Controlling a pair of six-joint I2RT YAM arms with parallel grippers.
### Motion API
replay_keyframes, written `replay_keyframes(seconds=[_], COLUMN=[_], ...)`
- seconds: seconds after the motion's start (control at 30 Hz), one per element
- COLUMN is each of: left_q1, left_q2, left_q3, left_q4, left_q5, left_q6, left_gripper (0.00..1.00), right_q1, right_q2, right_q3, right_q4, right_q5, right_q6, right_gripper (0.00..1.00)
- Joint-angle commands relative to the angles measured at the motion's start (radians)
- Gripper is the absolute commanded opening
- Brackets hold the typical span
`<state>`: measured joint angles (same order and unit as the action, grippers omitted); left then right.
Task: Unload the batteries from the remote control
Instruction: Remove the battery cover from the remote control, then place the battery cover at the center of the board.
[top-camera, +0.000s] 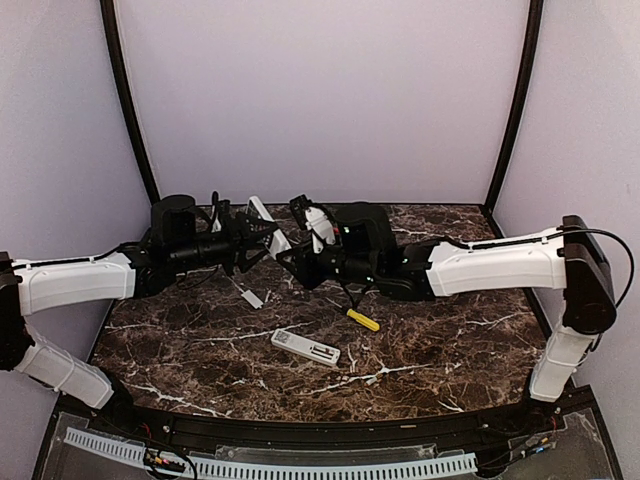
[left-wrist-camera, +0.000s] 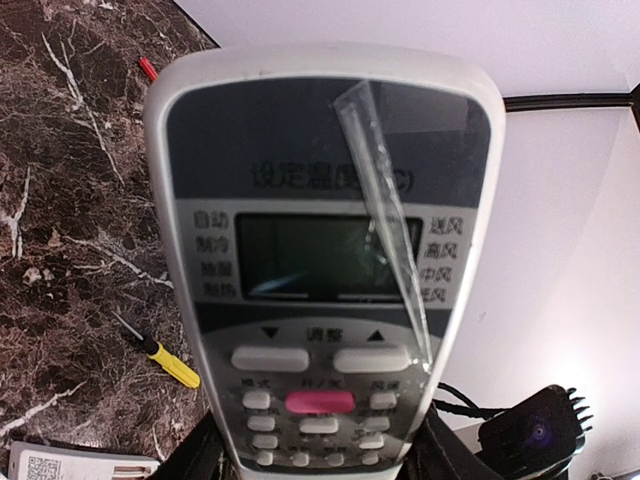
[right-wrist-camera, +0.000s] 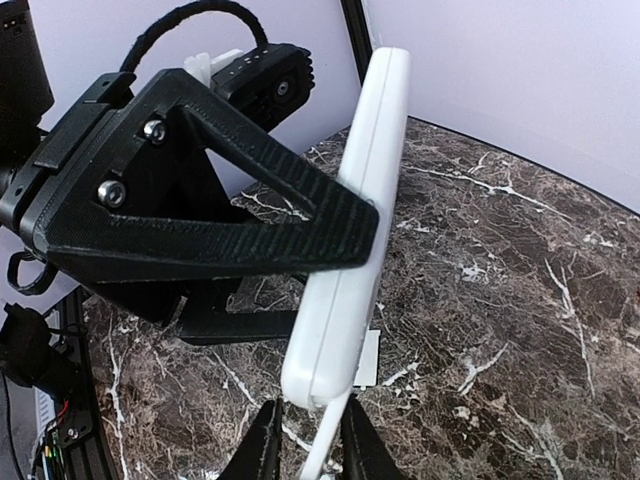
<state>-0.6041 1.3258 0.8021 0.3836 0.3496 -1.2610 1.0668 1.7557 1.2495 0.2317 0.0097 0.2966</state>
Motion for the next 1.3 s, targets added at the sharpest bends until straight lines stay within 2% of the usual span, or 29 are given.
replay_keyframes(seconds=[0.0,0.23,0.37,0.6,0.77,0.93,1.07,1.17,1.27], left_q1=[0.007,0.007,0.008,0.015,0.059,0.152,0.270,0.314,0.373], left_q2=[-0.024,-0.037,-0.042,-0.063,-0.120,-0.204,-0.252,-0.223,-0.164], left_q3=[-0.001,0.003,0.001,0.003,0.000,0.012,0.022,0.083,0.126], left_q4=[0.025,0.003,-0.008,-0.042,-0.111,-0.291,-0.359,-0.511,-0.549], left_q5=[-0.012,-0.023,-0.031,-0.039,-0.028,0.020,0.148,0.205,0.338], left_q6=[0.012,0.027,0.032,0.050,0.090,0.256,0.428,0.638,0.730], left_gripper=[0.39,0.39,0.40,0.40,0.39,0.39,0.40,0.40,0.40], right_q1=[0.021,0.020,0.020,0.015,-0.020,-0.086,-0.124,-0.133,-0.133], right_q2=[-0.036,-0.047,-0.050,-0.071,-0.094,-0.076,-0.027,0.026,0.084], right_q3=[-0.023,-0.034,-0.032,-0.043,-0.075,-0.075,-0.055,-0.012,0.036], right_q4=[0.018,0.000,-0.027,-0.059,-0.077,-0.104,-0.110,-0.130,-0.141], right_q5=[-0.038,-0.013,0.050,0.118,0.125,0.025,-0.057,-0.104,-0.143], right_q6=[0.007,0.017,0.037,0.077,0.122,0.161,0.188,0.203,0.211], right_gripper=[0.16,0.10,0.02,0.01,0.01,0.01,0.01,0.01,0.01])
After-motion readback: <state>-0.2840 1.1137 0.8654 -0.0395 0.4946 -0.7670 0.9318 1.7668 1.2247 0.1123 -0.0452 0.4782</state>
